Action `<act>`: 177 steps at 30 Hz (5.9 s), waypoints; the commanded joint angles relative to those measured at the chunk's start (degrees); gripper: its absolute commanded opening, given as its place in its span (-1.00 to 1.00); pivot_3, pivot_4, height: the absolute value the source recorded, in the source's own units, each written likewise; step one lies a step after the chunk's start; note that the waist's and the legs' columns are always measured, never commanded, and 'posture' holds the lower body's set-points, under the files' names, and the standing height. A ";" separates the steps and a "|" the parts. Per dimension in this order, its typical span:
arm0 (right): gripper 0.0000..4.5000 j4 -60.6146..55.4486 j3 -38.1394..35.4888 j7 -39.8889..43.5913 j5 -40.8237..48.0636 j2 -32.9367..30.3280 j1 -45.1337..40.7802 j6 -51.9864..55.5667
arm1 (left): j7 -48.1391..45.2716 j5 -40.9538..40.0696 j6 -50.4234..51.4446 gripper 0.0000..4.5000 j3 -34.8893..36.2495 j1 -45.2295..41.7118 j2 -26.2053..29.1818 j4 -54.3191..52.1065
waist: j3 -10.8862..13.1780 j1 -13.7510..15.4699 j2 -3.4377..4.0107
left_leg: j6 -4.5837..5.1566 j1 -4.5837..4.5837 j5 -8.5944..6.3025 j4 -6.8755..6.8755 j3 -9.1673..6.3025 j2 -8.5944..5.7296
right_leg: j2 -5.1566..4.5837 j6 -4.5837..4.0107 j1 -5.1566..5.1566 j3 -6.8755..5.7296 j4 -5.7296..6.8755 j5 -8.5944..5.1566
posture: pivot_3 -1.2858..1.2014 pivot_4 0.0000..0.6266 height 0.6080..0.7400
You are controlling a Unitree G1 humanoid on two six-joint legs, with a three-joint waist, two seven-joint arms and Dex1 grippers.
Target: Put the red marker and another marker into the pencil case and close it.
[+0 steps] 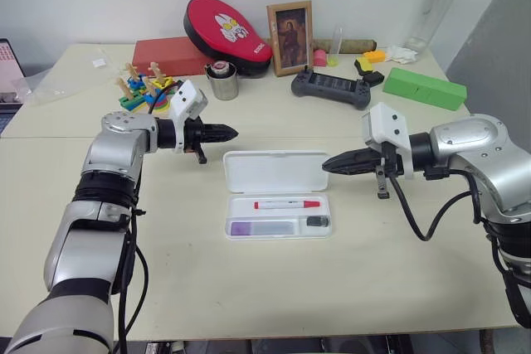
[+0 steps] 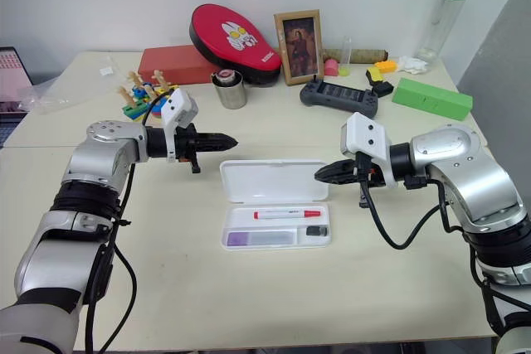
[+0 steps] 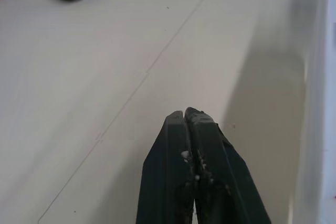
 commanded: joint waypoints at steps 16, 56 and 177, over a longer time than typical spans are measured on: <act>-0.99 12.41 0.91 0.53 -11.70 -5.38 0.75 -11.69 | -8.09 4.91 -4.53 -0.94 -1.20 -6.07 -3.02 4.40 | 0.00 -0.11 0.00 | 0.00 -0.02 0.00 -0.03 0.02 0.00 | 0.00 0.00 -0.03 0.01 -0.01 0.00 | 0.03 -0.52 1.00; -0.99 11.47 -0.21 0.06 -11.72 -5.33 2.53 -12.46 | -6.68 -2.88 8.02 -0.94 3.41 -5.39 -6.09 -15.34 | 0.00 -0.12 0.01 | 0.01 -0.01 0.00 0.00 0.00 0.00 | 0.00 0.00 0.01 0.00 -0.01 0.00 | 0.03 -0.52 1.00; -0.99 5.66 -13.20 -14.92 -0.22 1.54 23.65 -5.21 | 41.84 -8.70 14.28 -0.94 29.70 53.53 -10.07 -60.40 | -0.23 0.52 0.15 | 0.15 0.48 0.09 0.05 0.01 0.00 | -0.02 0.04 0.66 0.06 -0.16 0.05 | 0.03 -0.52 1.00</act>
